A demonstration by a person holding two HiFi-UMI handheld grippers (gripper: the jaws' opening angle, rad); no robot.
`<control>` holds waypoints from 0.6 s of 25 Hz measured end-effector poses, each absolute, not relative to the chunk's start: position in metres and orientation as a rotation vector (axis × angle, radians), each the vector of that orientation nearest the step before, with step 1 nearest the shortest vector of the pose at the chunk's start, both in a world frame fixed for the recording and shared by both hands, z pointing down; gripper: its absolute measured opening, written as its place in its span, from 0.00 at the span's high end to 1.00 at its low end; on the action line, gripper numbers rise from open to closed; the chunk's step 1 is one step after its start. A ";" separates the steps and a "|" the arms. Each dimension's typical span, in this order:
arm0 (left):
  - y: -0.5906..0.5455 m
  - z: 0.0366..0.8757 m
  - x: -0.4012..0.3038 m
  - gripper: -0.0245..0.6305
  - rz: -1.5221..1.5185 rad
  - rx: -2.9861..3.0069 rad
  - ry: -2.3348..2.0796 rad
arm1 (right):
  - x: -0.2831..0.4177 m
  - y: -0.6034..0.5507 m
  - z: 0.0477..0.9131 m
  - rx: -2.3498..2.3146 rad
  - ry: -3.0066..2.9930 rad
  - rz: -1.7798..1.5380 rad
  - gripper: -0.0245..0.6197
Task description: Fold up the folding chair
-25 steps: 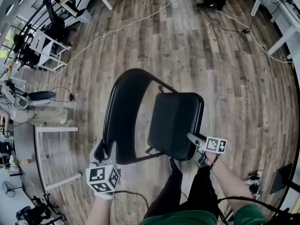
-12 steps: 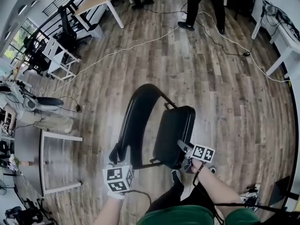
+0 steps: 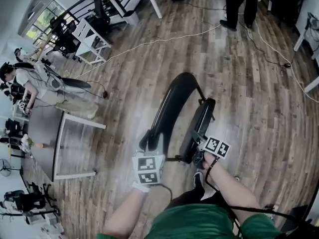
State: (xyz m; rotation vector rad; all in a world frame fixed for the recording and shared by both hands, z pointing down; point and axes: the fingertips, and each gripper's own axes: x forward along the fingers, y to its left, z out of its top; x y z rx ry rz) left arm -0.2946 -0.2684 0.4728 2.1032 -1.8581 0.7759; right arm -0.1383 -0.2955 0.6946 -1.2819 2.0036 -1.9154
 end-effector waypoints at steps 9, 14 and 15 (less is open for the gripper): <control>-0.267 0.463 -0.297 0.68 0.751 2.086 -1.922 | -0.201 -0.316 0.688 -1.236 2.040 -1.949 0.36; -0.266 0.458 -0.289 0.69 0.745 2.077 -1.926 | -0.220 -0.323 0.684 -1.256 2.029 -1.975 0.36; -0.266 0.456 -0.287 0.69 0.747 2.074 -1.933 | -0.222 -0.323 0.683 -1.271 2.029 -1.977 0.36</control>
